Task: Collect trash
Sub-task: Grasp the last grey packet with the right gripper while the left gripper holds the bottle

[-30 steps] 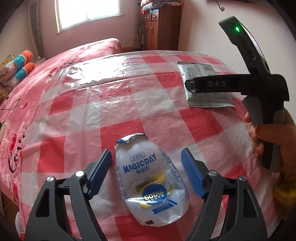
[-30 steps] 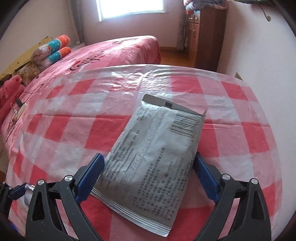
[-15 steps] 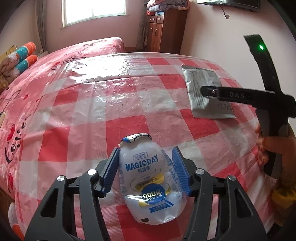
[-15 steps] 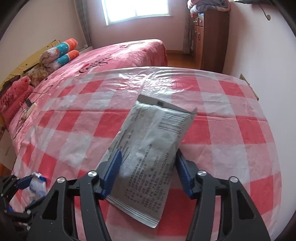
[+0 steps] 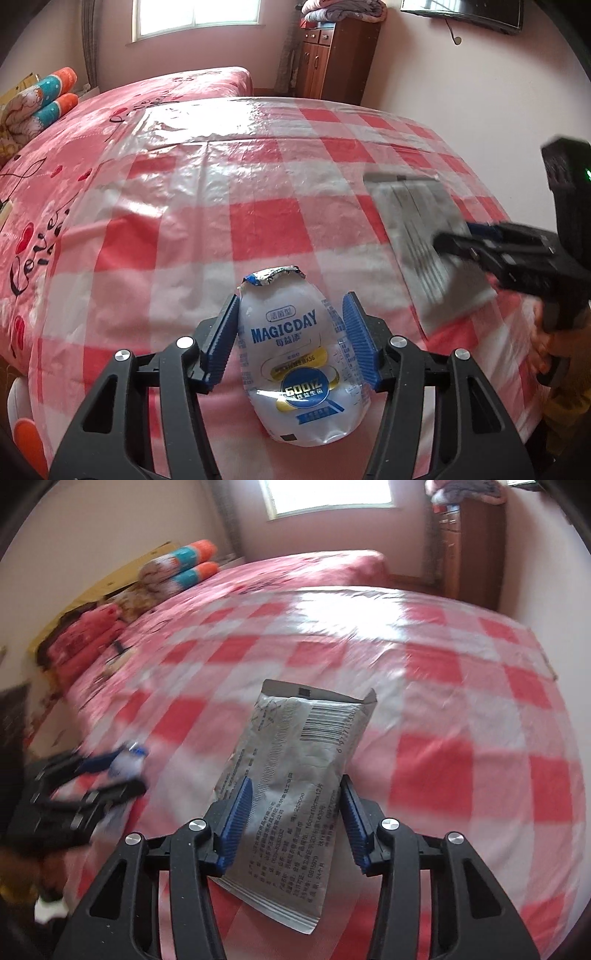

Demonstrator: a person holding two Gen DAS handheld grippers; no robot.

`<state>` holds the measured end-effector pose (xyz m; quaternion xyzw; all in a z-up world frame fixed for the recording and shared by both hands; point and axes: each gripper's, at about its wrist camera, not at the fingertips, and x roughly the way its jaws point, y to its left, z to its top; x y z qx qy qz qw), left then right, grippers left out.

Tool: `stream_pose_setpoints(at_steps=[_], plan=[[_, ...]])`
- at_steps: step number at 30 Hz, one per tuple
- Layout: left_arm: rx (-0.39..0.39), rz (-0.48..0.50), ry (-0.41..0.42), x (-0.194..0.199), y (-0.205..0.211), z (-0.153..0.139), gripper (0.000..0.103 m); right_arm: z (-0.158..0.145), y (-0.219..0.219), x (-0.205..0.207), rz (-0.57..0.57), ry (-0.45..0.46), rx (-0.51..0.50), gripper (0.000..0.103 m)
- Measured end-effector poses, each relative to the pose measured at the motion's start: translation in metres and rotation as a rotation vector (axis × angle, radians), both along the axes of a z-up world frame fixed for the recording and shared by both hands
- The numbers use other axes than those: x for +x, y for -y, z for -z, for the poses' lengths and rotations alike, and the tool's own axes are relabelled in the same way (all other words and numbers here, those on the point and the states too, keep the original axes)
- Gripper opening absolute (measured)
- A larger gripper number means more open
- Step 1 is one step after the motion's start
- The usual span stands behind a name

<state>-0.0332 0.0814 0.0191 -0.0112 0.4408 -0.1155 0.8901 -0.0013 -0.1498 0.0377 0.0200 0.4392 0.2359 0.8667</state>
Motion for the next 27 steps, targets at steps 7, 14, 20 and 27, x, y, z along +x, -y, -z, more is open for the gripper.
stream_pose_setpoints(at_steps=[7, 14, 20, 27], plan=[[-0.007, 0.018, -0.019, -0.024, -0.003, 0.001, 0.058, 0.000, 0.005, -0.053, -0.064, -0.023, 0.003, 0.051], [-0.018, 0.003, -0.020, -0.047, -0.014, 0.000, 0.058, -0.003, 0.005, -0.071, 0.072, -0.004, -0.006, 0.087], [-0.024, -0.010, -0.029, -0.067, -0.026, 0.001, 0.058, -0.003, -0.021, -0.069, 0.091, -0.003, -0.011, 0.093], [-0.035, -0.028, -0.032, -0.086, -0.041, 0.002, 0.058, 0.009, -0.050, -0.064, 0.117, 0.004, -0.178, 0.094]])
